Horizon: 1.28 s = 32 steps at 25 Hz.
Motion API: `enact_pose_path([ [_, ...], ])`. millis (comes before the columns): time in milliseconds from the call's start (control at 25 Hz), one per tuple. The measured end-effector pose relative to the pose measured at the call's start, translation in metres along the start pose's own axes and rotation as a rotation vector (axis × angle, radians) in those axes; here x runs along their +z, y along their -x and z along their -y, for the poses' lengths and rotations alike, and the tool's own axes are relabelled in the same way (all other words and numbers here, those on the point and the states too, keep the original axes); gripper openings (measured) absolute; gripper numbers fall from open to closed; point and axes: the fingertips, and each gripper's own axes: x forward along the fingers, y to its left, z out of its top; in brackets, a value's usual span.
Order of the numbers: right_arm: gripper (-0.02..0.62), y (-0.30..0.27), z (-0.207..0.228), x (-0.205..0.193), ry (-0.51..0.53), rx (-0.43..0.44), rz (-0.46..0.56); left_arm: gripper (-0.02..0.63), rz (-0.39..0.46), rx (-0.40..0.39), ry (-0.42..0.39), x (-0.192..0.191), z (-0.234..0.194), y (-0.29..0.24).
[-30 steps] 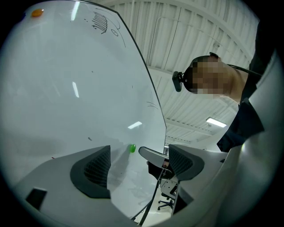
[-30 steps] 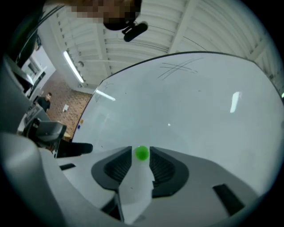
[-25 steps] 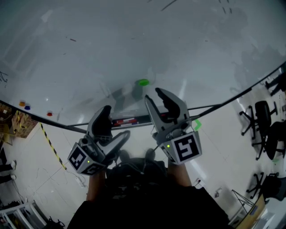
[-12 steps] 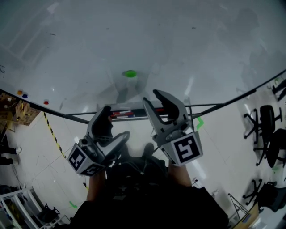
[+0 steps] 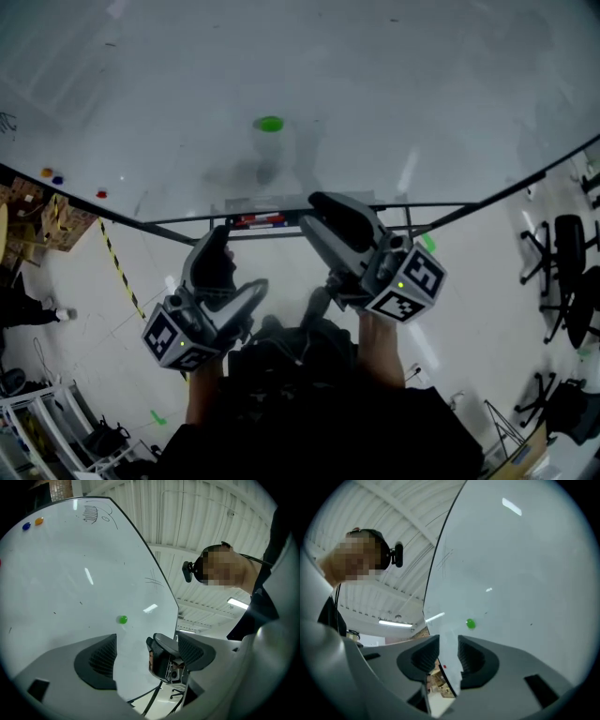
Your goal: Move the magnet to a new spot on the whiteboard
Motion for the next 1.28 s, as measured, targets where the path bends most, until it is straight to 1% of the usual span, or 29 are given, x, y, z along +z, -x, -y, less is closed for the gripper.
enact_pose_path([
  [160, 0.152, 0.000, -0.030, -0.004, -0.015, 0.027, 0.020, 0.403, 0.014, -0.054, 0.004, 0.007, 0.013, 0.019],
  [320, 0.152, 0.002, -0.074, -0.025, -0.035, 0.035, 0.029, 0.403, 0.037, -0.084, 0.017, 0.014, 0.030, 0.066],
  [440, 0.152, 0.002, -0.111, -0.047, -0.047, 0.025, 0.026, 0.403, 0.056, -0.095, 0.039, 0.019, 0.039, 0.107],
  [600, 0.152, 0.009, -0.158, -0.075, -0.055, -0.004, 0.013, 0.403, 0.076, -0.122, 0.090, 0.020, 0.052, 0.152],
  [720, 0.152, 0.025, -0.191, -0.088, -0.054, -0.032, 0.001, 0.403, 0.082, -0.149, 0.124, 0.015, 0.075, 0.175],
  [880, 0.152, 0.036, -0.216, -0.100, -0.052, -0.053, -0.006, 0.403, 0.089, -0.179, 0.146, 0.012, 0.091, 0.195],
  [1040, 0.152, 0.037, -0.234, -0.099, -0.036, -0.037, -0.007, 0.403, 0.108, -0.193, 0.133, 0.020, 0.103, 0.205],
  [1280, 0.152, 0.044, -0.260, -0.084, 0.002, 0.044, -0.013, 0.403, 0.166, -0.185, 0.071, 0.037, 0.127, 0.210],
])
